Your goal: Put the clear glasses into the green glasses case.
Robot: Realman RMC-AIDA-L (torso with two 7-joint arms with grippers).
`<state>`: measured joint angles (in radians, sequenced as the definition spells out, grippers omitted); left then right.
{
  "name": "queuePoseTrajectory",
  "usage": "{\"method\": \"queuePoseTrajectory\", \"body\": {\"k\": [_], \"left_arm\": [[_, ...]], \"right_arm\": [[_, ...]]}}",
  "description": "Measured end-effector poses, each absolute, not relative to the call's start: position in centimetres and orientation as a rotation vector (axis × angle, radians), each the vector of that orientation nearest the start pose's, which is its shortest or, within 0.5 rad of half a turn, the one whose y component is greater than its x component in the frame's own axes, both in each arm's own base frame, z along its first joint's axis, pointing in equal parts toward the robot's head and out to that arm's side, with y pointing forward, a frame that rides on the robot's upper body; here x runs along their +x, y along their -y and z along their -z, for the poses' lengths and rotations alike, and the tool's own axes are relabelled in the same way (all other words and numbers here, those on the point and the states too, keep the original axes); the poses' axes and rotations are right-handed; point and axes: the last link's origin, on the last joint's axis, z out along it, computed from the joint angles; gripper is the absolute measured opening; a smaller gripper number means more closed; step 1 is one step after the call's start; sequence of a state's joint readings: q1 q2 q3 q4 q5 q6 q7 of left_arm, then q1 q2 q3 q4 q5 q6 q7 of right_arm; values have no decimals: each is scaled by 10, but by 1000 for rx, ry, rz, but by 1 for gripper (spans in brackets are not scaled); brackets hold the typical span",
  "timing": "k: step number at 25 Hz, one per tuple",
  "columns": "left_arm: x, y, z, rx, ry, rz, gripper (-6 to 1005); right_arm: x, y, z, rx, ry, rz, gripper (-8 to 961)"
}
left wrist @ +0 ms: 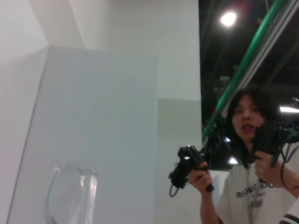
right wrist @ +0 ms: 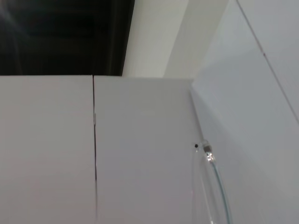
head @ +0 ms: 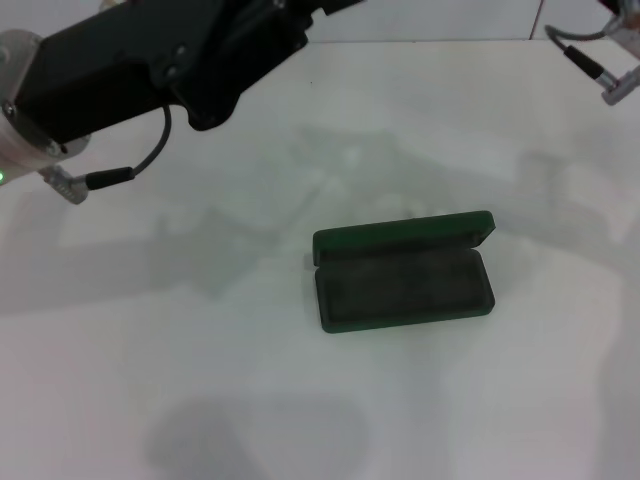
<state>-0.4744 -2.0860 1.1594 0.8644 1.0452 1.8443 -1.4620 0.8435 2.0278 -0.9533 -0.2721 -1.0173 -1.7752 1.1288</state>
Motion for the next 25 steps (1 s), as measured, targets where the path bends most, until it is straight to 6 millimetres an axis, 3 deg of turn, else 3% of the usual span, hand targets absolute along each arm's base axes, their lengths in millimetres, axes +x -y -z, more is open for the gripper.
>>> {"method": "queuePoseTrajectory", "body": {"k": [7, 16, 25], "left_arm": [[-135, -303, -53, -2581, 109, 1800, 54], [-138, -301, -51, -2599, 123, 1788, 53], [-138, -301, -50, -2602, 120, 1784, 53]], "right_arm": [[109, -375, -22, -2420, -127, -1759, 116], [113, -377, -32, -2308, -139, -1816, 116], [109, -376, -20, -2391, -148, -1770, 116]]}}
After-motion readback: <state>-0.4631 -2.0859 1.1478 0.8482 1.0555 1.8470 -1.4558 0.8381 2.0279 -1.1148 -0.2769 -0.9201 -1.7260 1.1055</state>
